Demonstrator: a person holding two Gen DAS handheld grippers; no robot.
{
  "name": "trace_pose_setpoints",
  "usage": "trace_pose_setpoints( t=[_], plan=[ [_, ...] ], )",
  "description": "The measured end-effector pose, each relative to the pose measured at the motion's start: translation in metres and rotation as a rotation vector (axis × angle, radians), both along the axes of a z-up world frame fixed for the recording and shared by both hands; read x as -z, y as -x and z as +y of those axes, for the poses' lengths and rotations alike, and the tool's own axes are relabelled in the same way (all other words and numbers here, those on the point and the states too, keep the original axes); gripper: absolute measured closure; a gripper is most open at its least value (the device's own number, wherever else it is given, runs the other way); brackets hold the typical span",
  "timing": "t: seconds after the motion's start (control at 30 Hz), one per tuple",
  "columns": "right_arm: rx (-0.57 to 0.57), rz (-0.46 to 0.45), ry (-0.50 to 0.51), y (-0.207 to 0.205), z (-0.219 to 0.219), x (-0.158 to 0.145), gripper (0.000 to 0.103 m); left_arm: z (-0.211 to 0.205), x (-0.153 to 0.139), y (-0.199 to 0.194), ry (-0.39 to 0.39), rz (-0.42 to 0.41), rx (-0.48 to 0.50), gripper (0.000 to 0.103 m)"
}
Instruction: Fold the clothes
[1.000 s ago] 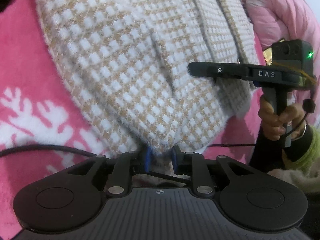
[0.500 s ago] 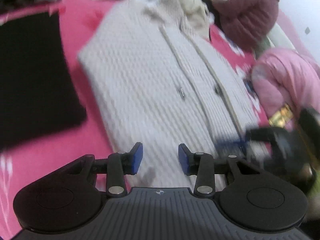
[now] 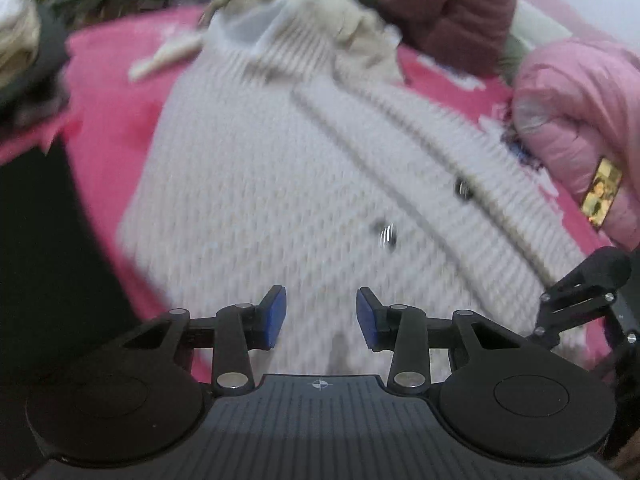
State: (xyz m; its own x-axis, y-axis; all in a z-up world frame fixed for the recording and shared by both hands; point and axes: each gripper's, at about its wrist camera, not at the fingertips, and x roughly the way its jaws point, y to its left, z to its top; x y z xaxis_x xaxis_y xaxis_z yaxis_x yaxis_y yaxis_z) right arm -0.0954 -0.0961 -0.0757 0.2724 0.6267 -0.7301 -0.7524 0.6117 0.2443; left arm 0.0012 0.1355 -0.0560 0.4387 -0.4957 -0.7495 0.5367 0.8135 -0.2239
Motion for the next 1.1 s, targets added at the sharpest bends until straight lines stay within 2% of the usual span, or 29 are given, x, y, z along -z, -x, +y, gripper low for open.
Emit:
trace_pose_setpoints(
  t=[0.1, 0.13, 0.17, 0.2, 0.23, 0.33, 0.43, 0.57, 0.63, 0.67, 0.7, 0.77, 0.87, 0.97, 1.1],
  plan=[
    [0.026, 0.013, -0.036, -0.014, 0.005, 0.008, 0.077, -0.007, 0.011, -0.036, 0.0, -0.066, -0.108, 0.064],
    [0.021, 0.04, -0.013, -0.016, 0.007, 0.019, 0.077, -0.005, 0.02, -0.048, -0.005, -0.074, -0.152, 0.064],
    [0.021, 0.064, 0.035, -0.014, 0.01, 0.033, 0.077, 0.0, 0.033, -0.06, -0.017, -0.07, -0.201, 0.065],
    [0.023, 0.053, 0.041, -0.009, 0.011, 0.043, 0.078, 0.006, 0.045, -0.07, -0.006, -0.056, -0.237, 0.068],
    [0.03, 0.039, 0.007, -0.004, 0.005, 0.044, 0.078, 0.013, 0.056, -0.078, 0.028, -0.032, -0.26, 0.068],
    [0.053, 0.105, -0.042, -0.004, -0.014, 0.042, 0.078, 0.016, 0.05, -0.084, 0.06, -0.02, -0.262, 0.067],
    [0.068, 0.137, -0.092, -0.009, -0.019, 0.05, 0.078, 0.015, 0.034, -0.095, 0.108, -0.06, -0.242, 0.066],
    [0.081, 0.16, -0.111, -0.02, -0.015, 0.057, 0.078, 0.005, 0.05, -0.155, 0.121, -0.074, -0.339, 0.066],
    [0.089, 0.159, -0.111, -0.019, -0.013, 0.057, 0.078, 0.001, 0.072, -0.181, 0.083, -0.061, -0.387, 0.066],
    [0.094, 0.157, -0.109, -0.018, -0.013, 0.057, 0.078, -0.001, 0.078, -0.181, 0.066, -0.084, -0.386, 0.066],
    [0.098, 0.155, -0.109, -0.017, -0.013, 0.056, 0.078, -0.006, 0.079, -0.178, 0.044, -0.118, -0.376, 0.065],
    [0.11, 0.154, -0.112, -0.015, -0.012, 0.056, 0.077, -0.013, 0.07, -0.179, 0.003, -0.128, -0.359, 0.065],
    [0.116, 0.155, -0.122, -0.016, -0.011, 0.06, 0.077, -0.009, 0.054, -0.188, 0.04, -0.1, -0.357, 0.065],
    [0.12, 0.174, -0.138, -0.018, -0.01, 0.064, 0.077, -0.009, 0.057, -0.199, 0.072, -0.11, -0.404, 0.064],
    [0.157, 0.205, -0.16, -0.019, -0.015, 0.064, 0.077, -0.032, 0.076, -0.207, -0.056, -0.173, -0.397, 0.056]
  ],
)
